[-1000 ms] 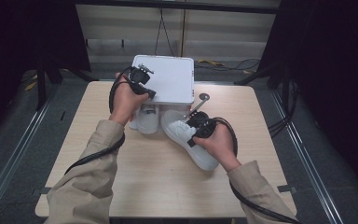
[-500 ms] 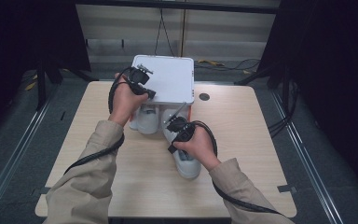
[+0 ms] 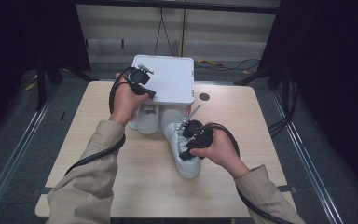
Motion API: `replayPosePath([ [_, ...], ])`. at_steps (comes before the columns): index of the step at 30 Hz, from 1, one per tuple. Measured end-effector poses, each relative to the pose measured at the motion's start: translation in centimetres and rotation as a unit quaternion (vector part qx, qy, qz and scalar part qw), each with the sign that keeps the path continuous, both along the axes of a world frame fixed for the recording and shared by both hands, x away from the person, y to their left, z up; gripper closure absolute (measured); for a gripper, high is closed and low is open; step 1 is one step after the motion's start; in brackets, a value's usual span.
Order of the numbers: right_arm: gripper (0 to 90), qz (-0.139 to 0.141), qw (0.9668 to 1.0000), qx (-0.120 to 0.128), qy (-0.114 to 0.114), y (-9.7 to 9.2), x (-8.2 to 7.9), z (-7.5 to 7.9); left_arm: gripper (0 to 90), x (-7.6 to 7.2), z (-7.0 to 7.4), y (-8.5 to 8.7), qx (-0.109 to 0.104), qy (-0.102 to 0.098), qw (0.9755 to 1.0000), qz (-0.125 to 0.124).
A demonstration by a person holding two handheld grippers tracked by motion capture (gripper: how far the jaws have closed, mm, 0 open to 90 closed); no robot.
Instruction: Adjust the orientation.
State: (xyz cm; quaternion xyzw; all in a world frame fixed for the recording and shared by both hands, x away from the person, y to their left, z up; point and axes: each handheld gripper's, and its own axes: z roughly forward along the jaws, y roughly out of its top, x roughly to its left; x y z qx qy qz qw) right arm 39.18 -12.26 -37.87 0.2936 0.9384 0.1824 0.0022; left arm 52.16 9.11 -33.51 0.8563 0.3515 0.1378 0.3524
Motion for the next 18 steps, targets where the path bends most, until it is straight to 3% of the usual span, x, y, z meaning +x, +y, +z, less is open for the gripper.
replayPosePath([
  [2, 45.2, 0.02, 0.9997, 0.013, -0.009, -0.2, -0.3, 0.0, 90.0, 0.0, 0.0, -0.1, 0.0, -0.001, 1.0, 0.004],
  [3, 43.7, 0.037, 0.9993, 0.001, 0.0, -0.1, -0.6, 0.1, 90.0, -0.1, 0.0, -0.2, -0.003, -0.001, 1.0, 0.007],
  [5, 43.6, 0.06, 0.998, -0.019, -0.01, 0.2, -0.8, 0.4, 90.0, -0.1, 0.1, -0.2, 0.005, -0.001, 1.0, 0.002],
  [6, 45.3, 0.07, 0.9972, -0.022, -0.015, 0.3, -0.9, 0.6, 90.0, -0.1, 0.1, -0.2, 0.005, -0.001, 1.0, 0.002],
  [9, 46.6, 0.095, 0.9953, -0.021, 0.0, 0.8, -1.1, 0.9, 90.0, -0.1, 0.1, -0.2, 0.003, 0.0, 1.0, 0.003],
  [11, 46.9, 0.114, 0.9925, -0.044, 0.009, 1.2, -1.3, 0.3, 90.0, -0.1, 0.0, -0.1, 0.001, -0.001, 1.0, 0.003],
  [13, 47.0, 0.119, 0.9916, -0.05, 0.013, 1.3, -1.4, 0.0, 90.0, -0.1, 0.0, -0.1, 0.002, -0.001, 1.0, 0.002],
  [14, 49.9, 0.122, 0.99, -0.065, 0.03, 1.3, -1.4, -1.0, 90.0, -0.1, 0.0, -0.1, 0.001, -0.002, 1.0, 0.001],
  [16, 53.1, 0.131, 0.9878, -0.077, 0.033, 1.2, -1.2, -1.8, 90.0, -0.1, 0.0, -0.1, 0.0, -0.003, 1.0, 0.001],
  [18, 62.0, 0.131, 0.9876, -0.082, 0.029, 1.0, -1.1, -2.4, 90.0, -0.1, 0.0, -0.1, 0.002, -0.003, 1.0, 0.001],
])
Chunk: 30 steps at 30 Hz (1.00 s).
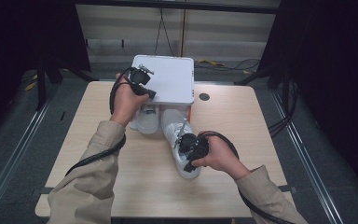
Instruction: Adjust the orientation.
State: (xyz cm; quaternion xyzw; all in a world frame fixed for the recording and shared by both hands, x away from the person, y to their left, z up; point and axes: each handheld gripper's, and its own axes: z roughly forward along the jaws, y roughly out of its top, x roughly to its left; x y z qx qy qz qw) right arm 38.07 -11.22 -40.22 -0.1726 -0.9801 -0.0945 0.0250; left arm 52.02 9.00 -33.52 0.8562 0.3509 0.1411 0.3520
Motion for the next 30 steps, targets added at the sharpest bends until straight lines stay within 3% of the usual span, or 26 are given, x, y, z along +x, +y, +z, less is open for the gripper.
replayPosePath([
  [4, 71.8, 0.015, 0.9998, 0.007, 0.015, 0.1, 0.1, 0.0, 90.0, 0.0, 0.0, -0.1, 0.001, 0.001, 1.0, 0.002],
  [7, 73.4, 0.036, 0.9993, 0.014, -0.003, 0.7, -0.3, 0.6, 90.0, 0.0, 0.0, -0.1, 0.002, 0.0, 1.0, 0.001],
  [12, 71.6, 0.044, 0.9977, 0.034, -0.04, 2.0, -0.4, 2.3, 90.0, 0.0, 0.0, 0.0, -0.002, 0.0, 1.0, -0.001],
  [18, 70.7, 0.051, 0.9961, 0.048, -0.053, 3.1, 0.3, 3.3, 90.0, 0.0, 0.0, 0.0, -0.005, 0.001, 1.0, -0.001],
  [22, 70.6, 0.059, 0.9944, 0.029, -0.083, 3.5, 0.7, 3.8, 90.0, 0.0, -0.1, 0.2, -0.01, 0.002, 0.9999, -0.003],
  [25, 70.6, 0.058, 0.9936, 0.034, -0.091, 3.6, 1.4, 4.2, 90.0, 0.0, -0.1, 0.2, -0.012, 0.004, 0.9999, -0.003],
  [29, 70.2, 0.052, 0.995, 0.025, -0.081, 3.8, 2.5, 4.4, 90.0, 0.1, -0.1, 0.2, -0.012, 0.005, 0.9999, -0.003],
  [30, 70.3, 0.05, 0.9948, 0.034, -0.082, 3.9, 2.8, 4.3, 90.0, 0.1, -0.1, 0.2, -0.011, 0.007, 0.9999, -0.002],
])
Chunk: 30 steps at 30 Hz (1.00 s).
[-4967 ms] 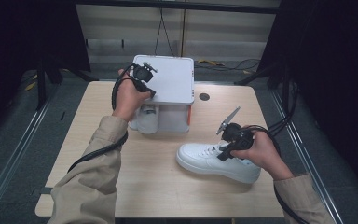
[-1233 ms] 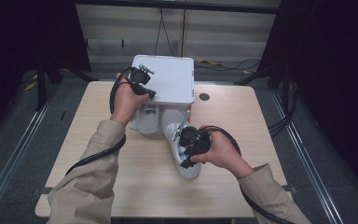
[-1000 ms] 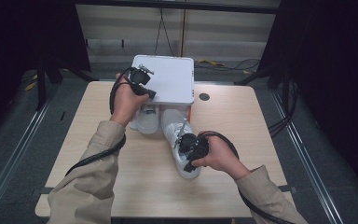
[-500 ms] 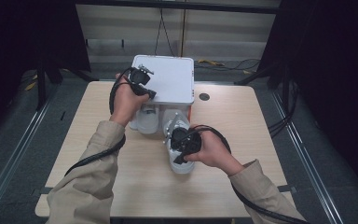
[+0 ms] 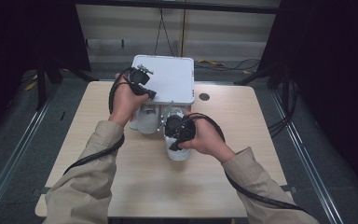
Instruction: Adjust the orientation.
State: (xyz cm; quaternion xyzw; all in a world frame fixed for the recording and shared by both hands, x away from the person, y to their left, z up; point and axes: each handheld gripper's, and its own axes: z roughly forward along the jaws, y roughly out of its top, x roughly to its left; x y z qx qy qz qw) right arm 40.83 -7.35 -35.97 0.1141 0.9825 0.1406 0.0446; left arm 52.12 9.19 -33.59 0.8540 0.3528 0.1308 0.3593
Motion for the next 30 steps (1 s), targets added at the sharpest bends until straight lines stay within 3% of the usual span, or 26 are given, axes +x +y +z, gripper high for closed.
replayPosePath([
  [7, 69.4, 0.001, 0.9998, -0.016, -0.009, 0.4, 2.0, -0.9, 90.0, 0.1, 0.0, 0.1, -0.002, 0.003, 1.0, -0.001],
  [15, 68.2, -0.008, 0.9998, -0.012, -0.009, 0.3, 4.6, -1.8, 90.0, 0.1, -0.1, 0.1, -0.007, 0.002, 1.0, -0.001],
  [23, 67.9, -0.033, 0.9992, 0.021, -0.01, 0.5, 6.9, -2.6, 90.0, -0.1, -0.2, 0.1, -0.011, -0.004, 0.9999, -0.003],
  [30, 67.5, -0.058, 0.9972, 0.046, -0.012, 0.3, 7.0, -3.2, 90.0, -0.2, -0.3, 0.2, -0.016, -0.005, 0.9999, 0.0],
])
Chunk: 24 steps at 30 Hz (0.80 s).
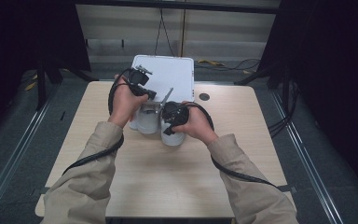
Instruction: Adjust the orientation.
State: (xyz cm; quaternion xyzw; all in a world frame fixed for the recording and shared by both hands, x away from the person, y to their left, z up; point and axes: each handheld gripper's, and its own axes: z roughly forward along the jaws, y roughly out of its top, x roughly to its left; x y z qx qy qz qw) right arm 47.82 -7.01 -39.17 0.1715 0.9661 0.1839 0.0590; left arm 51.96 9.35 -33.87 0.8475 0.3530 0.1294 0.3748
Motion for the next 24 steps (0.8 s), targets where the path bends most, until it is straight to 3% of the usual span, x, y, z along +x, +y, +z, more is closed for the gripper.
replayPosePath([
  [4, 65.5, -0.011, 0.9999, -0.006, 0.001, -0.1, -0.2, 0.0, 90.0, 0.0, 0.0, 0.0, 0.0, 0.0, 1.0, 0.002],
  [7, 53.1, -0.021, 0.9997, 0.003, -0.009, -0.4, -0.4, 0.1, 90.0, -0.1, 0.0, 0.0, 0.004, 0.0, 1.0, 0.001],
  [8, 53.1, -0.021, 0.9997, 0.003, -0.009, -0.4, -0.4, 0.1, 90.0, -0.1, 0.0, 0.0, 0.004, 0.0, 1.0, 0.001],
  [9, 50.5, -0.031, 0.9994, 0.013, -0.004, -0.5, -0.6, 0.4, 90.0, -0.1, 0.0, -0.1, 0.003, -0.002, 1.0, 0.003],
  [10, 44.9, -0.027, 0.9991, 0.025, -0.019, -0.9, -1.3, 1.3, 90.0, -0.2, 0.0, -0.1, 0.006, -0.003, 1.0, 0.002],
  [14, 41.8, -0.032, 0.9987, 0.034, -0.018, -1.3, -2.6, 2.7, 90.0, -0.2, 0.1, -0.2, 0.005, -0.001, 1.0, 0.004],
  [19, 46.5, -0.024, 0.9987, 0.042, -0.019, -1.9, -4.1, 3.8, 90.0, -0.2, 0.0, -0.3, 0.002, -0.002, 1.0, 0.006],
  [20, 58.1, -0.015, 0.9989, 0.041, -0.015, -2.2, -4.8, 3.8, 90.0, -0.3, 0.1, -0.3, 0.003, -0.001, 1.0, 0.004],
  [24, 75.6, -0.013, 0.9995, 0.026, -0.01, -2.2, -5.3, 2.4, 90.0, -0.3, 0.1, -0.3, 0.003, -0.001, 1.0, 0.004],
])
